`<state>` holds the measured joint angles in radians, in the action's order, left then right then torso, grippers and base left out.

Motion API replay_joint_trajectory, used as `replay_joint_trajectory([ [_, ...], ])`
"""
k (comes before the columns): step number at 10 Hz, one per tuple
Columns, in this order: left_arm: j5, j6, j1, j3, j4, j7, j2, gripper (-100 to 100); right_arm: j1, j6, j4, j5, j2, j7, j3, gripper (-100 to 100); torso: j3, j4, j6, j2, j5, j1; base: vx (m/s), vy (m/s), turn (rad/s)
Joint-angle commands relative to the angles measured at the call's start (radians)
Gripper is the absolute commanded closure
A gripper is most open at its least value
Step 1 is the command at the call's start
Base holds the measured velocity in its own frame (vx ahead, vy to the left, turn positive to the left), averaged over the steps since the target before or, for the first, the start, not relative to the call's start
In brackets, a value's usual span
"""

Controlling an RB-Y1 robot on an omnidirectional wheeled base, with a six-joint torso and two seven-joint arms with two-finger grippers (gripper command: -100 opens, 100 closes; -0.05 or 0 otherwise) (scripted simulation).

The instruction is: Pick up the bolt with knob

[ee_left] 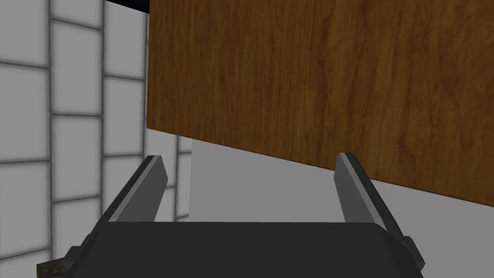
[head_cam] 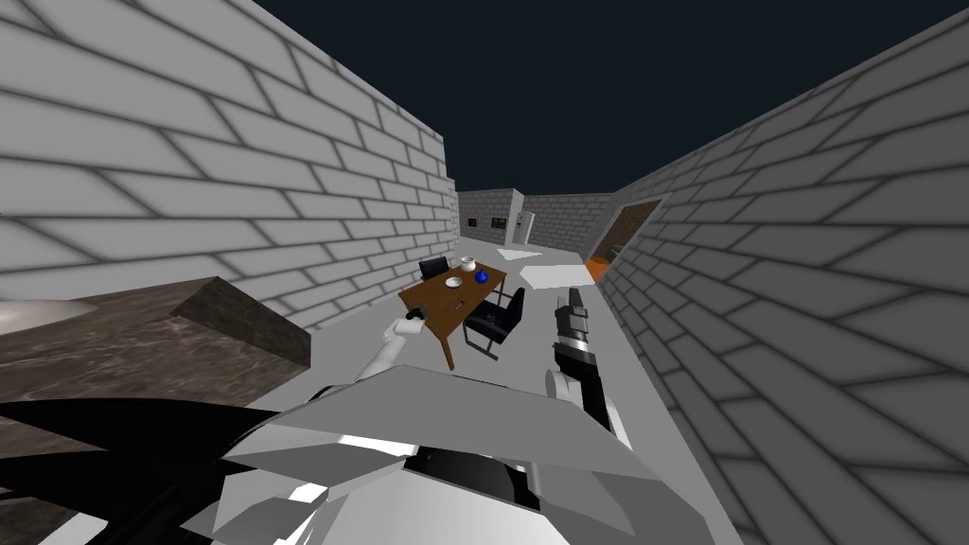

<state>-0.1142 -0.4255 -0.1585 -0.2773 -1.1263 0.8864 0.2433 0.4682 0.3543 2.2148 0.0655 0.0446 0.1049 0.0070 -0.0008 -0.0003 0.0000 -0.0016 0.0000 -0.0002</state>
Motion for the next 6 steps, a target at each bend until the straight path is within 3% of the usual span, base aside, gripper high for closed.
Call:
replay_joint_trajectory([
  [1,-0.001,-0.05,-0.041,-0.011,0.05,0.038,0.002,-100,0.0,0.0,0.0,0.0,0.0,0.0,0.0,0,0.0,0.0,0.0,0.0,0.0,0.0,0.025,0.003,-0.084],
  [2,-0.001,-0.051,-0.041,-0.011,0.069,0.038,0.002,-100,0.0,0.0,0.0,0.0,0.0,0.0,0.0,0,0.0,0.0,0.0,0.0,0.0,0.0,0.021,0.006,-0.039],
  [5,-0.001,-0.127,-0.101,-0.027,0.165,0.096,0.003,-100,0.0,0.0,0.0,0.0,0.0,0.0,0.0,0,0.0,0.0,0.0,-0.001,0.0,0.0,0.032,0.005,-0.065],
  [6,-0.001,-0.127,-0.101,-0.027,0.167,0.096,0.003,-100,0.0,0.0,0.0,0.0,0.0,0.0,0.0,0,-0.001,0.0,0.0,-0.001,0.0,0.0,0.034,0.002,-0.063],
])
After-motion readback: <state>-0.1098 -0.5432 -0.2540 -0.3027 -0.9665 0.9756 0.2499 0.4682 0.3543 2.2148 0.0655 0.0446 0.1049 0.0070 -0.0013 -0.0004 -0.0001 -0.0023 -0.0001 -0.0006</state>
